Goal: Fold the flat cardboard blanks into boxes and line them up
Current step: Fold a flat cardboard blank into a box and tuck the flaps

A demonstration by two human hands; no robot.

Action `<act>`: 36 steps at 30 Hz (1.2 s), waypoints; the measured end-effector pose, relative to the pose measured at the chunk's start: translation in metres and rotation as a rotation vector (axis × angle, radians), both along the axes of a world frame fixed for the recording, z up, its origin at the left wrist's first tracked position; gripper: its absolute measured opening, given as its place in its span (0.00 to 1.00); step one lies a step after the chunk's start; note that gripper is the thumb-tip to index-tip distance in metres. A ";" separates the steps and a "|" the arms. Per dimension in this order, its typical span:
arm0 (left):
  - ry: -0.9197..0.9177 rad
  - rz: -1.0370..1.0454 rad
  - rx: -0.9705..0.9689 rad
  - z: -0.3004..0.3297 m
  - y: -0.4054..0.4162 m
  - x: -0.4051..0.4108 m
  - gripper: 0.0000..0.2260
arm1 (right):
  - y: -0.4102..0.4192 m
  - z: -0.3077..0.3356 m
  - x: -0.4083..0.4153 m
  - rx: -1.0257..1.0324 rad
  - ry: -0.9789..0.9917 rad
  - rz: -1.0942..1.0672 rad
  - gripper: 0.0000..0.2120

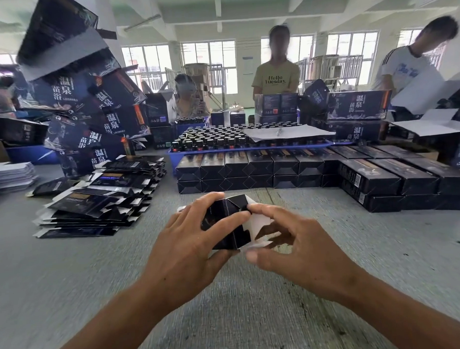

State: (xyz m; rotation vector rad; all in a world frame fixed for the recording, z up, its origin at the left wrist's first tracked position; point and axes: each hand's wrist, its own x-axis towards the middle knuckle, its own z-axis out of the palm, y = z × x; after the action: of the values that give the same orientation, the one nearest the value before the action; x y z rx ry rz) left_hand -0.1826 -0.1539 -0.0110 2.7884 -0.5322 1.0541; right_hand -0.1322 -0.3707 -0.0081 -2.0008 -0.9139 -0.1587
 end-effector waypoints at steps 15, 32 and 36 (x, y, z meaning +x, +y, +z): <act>-0.036 -0.016 -0.005 -0.001 -0.007 -0.002 0.25 | 0.006 -0.005 -0.001 0.236 -0.020 -0.134 0.20; -0.077 0.011 -0.114 -0.007 -0.018 -0.003 0.41 | 0.005 0.000 0.002 0.283 0.188 -0.064 0.07; -0.091 -0.005 -0.096 -0.010 -0.019 -0.002 0.42 | 0.004 0.002 0.002 0.300 0.189 -0.066 0.05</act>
State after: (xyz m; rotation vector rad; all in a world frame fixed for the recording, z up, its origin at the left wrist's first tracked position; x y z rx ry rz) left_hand -0.1845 -0.1733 -0.0211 2.6660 -0.4841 1.1775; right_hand -0.1307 -0.3662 -0.0064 -1.7342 -0.6617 -0.1325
